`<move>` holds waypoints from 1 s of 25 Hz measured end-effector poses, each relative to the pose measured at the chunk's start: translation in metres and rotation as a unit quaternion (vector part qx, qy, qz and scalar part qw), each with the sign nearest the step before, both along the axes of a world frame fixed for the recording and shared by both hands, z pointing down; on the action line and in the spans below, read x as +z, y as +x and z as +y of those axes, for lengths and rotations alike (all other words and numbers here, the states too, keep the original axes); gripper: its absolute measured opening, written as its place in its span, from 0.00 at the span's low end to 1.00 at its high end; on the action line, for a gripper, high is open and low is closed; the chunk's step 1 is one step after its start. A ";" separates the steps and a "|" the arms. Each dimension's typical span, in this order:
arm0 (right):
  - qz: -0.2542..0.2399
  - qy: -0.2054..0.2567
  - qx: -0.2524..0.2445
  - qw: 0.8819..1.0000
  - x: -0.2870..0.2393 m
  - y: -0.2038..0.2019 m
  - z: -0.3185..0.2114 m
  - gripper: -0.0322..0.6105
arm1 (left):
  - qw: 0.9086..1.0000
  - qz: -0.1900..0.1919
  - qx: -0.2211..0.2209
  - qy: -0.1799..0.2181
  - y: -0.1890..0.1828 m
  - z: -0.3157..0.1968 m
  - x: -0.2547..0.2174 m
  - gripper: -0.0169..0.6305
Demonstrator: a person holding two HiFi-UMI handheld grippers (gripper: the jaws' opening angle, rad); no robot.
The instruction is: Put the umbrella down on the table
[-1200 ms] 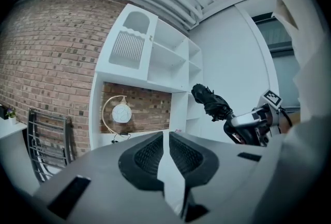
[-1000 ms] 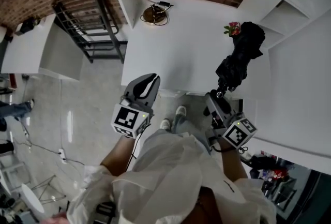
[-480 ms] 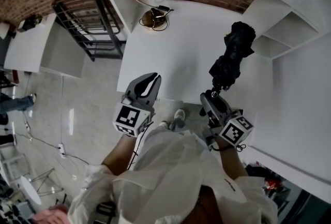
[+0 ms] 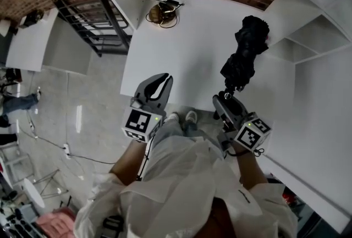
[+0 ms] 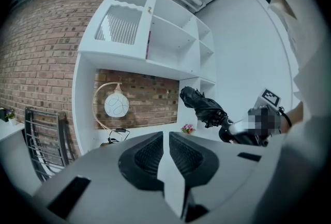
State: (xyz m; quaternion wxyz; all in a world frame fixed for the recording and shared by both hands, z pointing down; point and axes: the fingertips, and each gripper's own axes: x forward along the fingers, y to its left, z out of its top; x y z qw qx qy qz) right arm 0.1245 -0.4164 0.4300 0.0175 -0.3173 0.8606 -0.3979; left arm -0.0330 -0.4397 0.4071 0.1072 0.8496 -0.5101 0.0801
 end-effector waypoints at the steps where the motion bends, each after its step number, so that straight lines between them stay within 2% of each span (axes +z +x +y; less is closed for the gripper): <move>1: 0.000 -0.005 -0.002 1.000 0.005 -0.001 -0.002 0.31 | 1.000 -0.003 -0.001 -0.003 0.000 -0.003 0.005 0.11; 12: 0.006 -0.041 -0.012 0.999 0.052 -0.022 -0.017 0.32 | 0.999 -0.020 0.017 -0.036 0.000 -0.026 0.056 0.11; 16: 0.012 -0.053 -0.014 0.998 0.080 -0.021 -0.016 0.32 | 0.998 -0.019 0.022 -0.050 0.004 -0.022 0.085 0.11; 20: 0.027 -0.061 -0.015 0.998 0.105 -0.038 -0.011 0.32 | 0.998 -0.012 0.025 -0.058 -0.010 -0.014 0.106 0.11; 25: 0.034 -0.081 -0.023 0.996 0.145 -0.048 -0.025 0.32 | 0.997 -0.007 0.027 -0.073 -0.014 -0.027 0.139 0.11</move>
